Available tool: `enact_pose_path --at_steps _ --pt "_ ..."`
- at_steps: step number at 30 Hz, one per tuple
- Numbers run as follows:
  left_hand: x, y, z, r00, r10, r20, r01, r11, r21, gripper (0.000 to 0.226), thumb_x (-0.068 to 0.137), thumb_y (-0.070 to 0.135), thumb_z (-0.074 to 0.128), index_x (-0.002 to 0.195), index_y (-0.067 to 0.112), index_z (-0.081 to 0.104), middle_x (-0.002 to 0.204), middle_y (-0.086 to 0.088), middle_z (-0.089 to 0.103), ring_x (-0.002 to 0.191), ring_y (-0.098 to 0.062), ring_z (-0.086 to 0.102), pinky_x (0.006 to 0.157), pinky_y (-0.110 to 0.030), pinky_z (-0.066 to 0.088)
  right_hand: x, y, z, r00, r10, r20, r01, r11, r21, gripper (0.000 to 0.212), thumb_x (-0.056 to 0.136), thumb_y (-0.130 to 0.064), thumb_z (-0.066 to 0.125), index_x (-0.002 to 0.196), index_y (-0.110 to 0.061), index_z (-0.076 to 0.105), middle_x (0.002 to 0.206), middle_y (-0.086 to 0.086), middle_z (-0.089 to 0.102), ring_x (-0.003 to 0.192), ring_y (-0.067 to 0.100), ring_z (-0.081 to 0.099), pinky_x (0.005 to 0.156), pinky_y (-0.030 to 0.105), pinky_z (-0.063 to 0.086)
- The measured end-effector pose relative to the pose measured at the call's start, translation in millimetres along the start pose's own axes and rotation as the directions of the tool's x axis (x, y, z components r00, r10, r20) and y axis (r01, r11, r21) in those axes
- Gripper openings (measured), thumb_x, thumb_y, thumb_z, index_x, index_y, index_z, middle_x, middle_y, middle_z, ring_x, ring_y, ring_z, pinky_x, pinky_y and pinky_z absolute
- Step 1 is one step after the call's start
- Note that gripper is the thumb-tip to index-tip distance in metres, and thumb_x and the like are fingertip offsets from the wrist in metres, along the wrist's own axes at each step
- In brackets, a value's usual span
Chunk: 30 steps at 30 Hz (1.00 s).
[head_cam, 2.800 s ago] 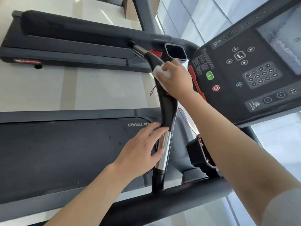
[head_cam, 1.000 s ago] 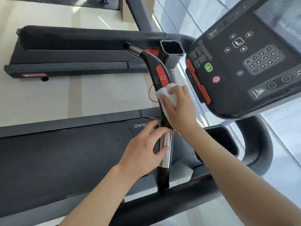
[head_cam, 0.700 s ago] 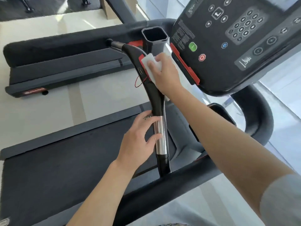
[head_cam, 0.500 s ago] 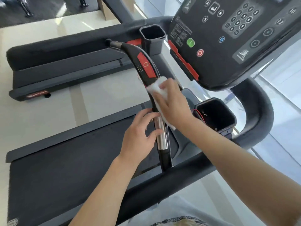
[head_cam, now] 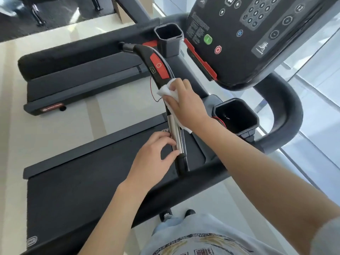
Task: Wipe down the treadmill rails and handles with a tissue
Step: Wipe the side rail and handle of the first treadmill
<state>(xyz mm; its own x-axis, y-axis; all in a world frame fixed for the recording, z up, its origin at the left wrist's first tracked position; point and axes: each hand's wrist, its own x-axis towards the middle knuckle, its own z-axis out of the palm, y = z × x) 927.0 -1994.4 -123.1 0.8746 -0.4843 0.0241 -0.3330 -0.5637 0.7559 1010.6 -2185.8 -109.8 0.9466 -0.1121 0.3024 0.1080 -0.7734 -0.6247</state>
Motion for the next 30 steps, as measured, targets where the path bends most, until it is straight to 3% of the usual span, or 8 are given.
enact_pose_path --at_steps 5,10,13,15,21,24,27,30 --pt "-37.9 14.1 11.2 1.000 -0.020 -0.001 0.020 1.000 -0.005 0.012 0.103 0.029 0.065 0.113 0.027 0.072 0.128 0.025 0.059 0.124 0.001 0.057 0.096 -0.018 0.047 -30.1 -1.6 -9.0 0.995 -0.006 0.097 0.006 1.000 0.001 0.029 0.106 -0.040 0.059 0.118 -0.015 0.049 0.117 -0.001 0.053 0.080 0.023 0.058 0.065 0.035 0.040" --pt "-62.1 15.7 26.8 0.999 -0.006 -0.043 0.012 0.990 0.139 0.011 0.105 0.027 0.060 0.104 0.026 0.071 0.107 0.019 0.066 0.099 -0.008 0.065 0.080 -0.030 0.055 -114.0 8.2 -23.3 0.963 -0.070 0.261 0.088 0.994 -0.059 0.031 0.104 -0.045 0.060 0.119 -0.019 0.052 0.109 -0.006 0.050 0.070 0.024 0.057 0.059 0.038 0.045" --pt "-65.2 14.9 29.0 0.995 -0.005 -0.103 0.024 0.982 0.186 0.013 0.104 0.023 0.061 0.097 0.024 0.071 0.096 0.016 0.067 0.085 -0.010 0.064 0.072 -0.034 0.054 -137.5 8.3 -35.9 0.967 -0.101 0.234 0.123 0.989 -0.083 0.031 0.102 -0.044 0.066 0.117 -0.017 0.062 0.101 -0.006 0.049 0.069 0.019 0.048 0.058 0.032 0.036" --pt "-66.3 15.6 29.6 0.993 -0.006 -0.115 0.028 0.981 0.191 0.014 0.103 0.024 0.061 0.095 0.023 0.072 0.092 0.015 0.068 0.081 -0.010 0.063 0.071 -0.034 0.054 -146.6 3.5 -44.9 0.963 -0.151 0.224 0.179 0.977 -0.112 0.029 0.098 -0.038 0.073 0.111 -0.013 0.067 0.097 0.002 0.054 0.066 0.024 0.051 0.057 0.029 0.034" --pt "-69.6 18.1 30.7 0.993 0.041 -0.111 -0.014 0.973 0.230 0.018 0.102 0.032 0.059 0.094 0.023 0.073 0.084 0.013 0.066 0.071 -0.012 0.058 0.062 -0.036 0.052 -178.3 -8.6 -69.9 0.944 -0.233 0.233 0.279 0.943 -0.184 0.023 0.089 -0.033 0.083 0.096 -0.014 0.071 0.084 0.002 0.054 0.061 0.019 0.043 0.058 0.027 0.030" --pt "-70.6 18.0 29.6 0.994 0.062 -0.090 -0.040 0.973 0.226 0.013 0.102 0.026 0.060 0.095 0.025 0.071 0.089 0.015 0.067 0.076 -0.010 0.061 0.065 -0.032 0.053 -187.9 6.6 -87.0 0.973 -0.143 0.180 0.186 0.949 -0.254 0.024 0.091 -0.042 0.074 0.098 -0.019 0.070 0.087 -0.002 0.054 0.064 0.024 0.055 0.056 0.027 0.035" --pt "-70.0 18.0 28.7 0.994 0.086 -0.067 -0.068 0.969 0.236 0.014 0.102 0.027 0.056 0.096 0.026 0.068 0.088 0.016 0.065 0.076 -0.010 0.060 0.064 -0.031 0.053 -184.7 32.8 -106.1 0.996 0.081 -0.027 -0.085 0.950 -0.299 0.021 0.091 -0.042 0.075 0.096 -0.021 0.071 0.088 -0.003 0.054 0.065 0.029 0.056 0.055 0.032 0.044" --pt "-68.1 19.3 29.2 0.995 0.093 -0.031 -0.083 0.968 0.238 0.018 0.101 0.034 0.052 0.099 0.028 0.068 0.092 0.015 0.067 0.079 -0.010 0.062 0.067 -0.034 0.055 -178.3 29.9 -99.3 0.984 0.138 -0.110 -0.171 0.902 -0.396 0.018 0.090 -0.039 0.079 0.085 -0.023 0.071 0.081 -0.004 0.050 0.062 0.027 0.056 0.054 0.029 0.038"
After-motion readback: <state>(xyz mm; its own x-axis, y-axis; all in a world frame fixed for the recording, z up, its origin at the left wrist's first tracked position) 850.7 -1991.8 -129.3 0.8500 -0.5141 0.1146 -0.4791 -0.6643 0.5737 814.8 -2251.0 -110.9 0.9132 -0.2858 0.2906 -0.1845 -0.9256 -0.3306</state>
